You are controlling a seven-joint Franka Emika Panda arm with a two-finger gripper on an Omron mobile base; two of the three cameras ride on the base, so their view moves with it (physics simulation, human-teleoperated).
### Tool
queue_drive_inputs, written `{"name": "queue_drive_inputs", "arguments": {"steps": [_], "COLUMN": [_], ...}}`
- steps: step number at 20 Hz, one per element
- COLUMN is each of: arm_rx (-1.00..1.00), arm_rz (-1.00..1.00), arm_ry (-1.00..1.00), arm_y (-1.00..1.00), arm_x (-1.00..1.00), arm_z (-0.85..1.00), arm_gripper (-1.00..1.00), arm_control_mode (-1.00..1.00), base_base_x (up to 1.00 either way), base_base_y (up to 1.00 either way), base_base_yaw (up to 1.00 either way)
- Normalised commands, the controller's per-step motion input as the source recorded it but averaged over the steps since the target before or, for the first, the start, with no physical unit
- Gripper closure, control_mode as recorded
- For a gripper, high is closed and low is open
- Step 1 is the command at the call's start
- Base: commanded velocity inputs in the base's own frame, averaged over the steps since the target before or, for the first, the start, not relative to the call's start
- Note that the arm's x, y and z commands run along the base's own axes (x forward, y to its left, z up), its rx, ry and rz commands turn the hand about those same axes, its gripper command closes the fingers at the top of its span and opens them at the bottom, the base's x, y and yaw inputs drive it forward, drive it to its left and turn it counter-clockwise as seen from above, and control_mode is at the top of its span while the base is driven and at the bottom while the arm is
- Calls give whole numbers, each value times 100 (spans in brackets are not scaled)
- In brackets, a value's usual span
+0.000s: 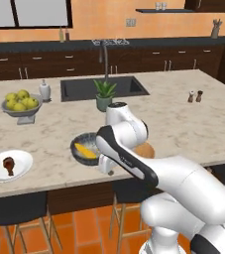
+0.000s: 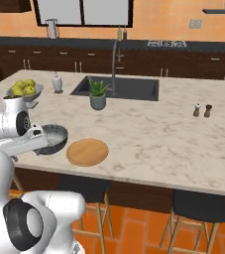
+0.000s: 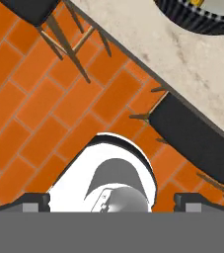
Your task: Pick the chicken drumstick and corn from their plates and place them in the bowl. Then put the bowl in the fridge.
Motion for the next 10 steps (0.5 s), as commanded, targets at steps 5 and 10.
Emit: {"name": "queue_drive_inputs", "arguments": {"steps": [5, 10], "arm_rx": [0, 0], "arm_rz": [0, 0], "arm_ry": [0, 0], "arm_y": [0, 0], "arm_x": [0, 0], "arm_z": [0, 0], "arm_gripper": [-100, -100], "arm_control_mode": [100, 100], "base_base_x": [12, 31], "base_base_y": [98, 70], "base_base_yaw": [-11, -8]}}
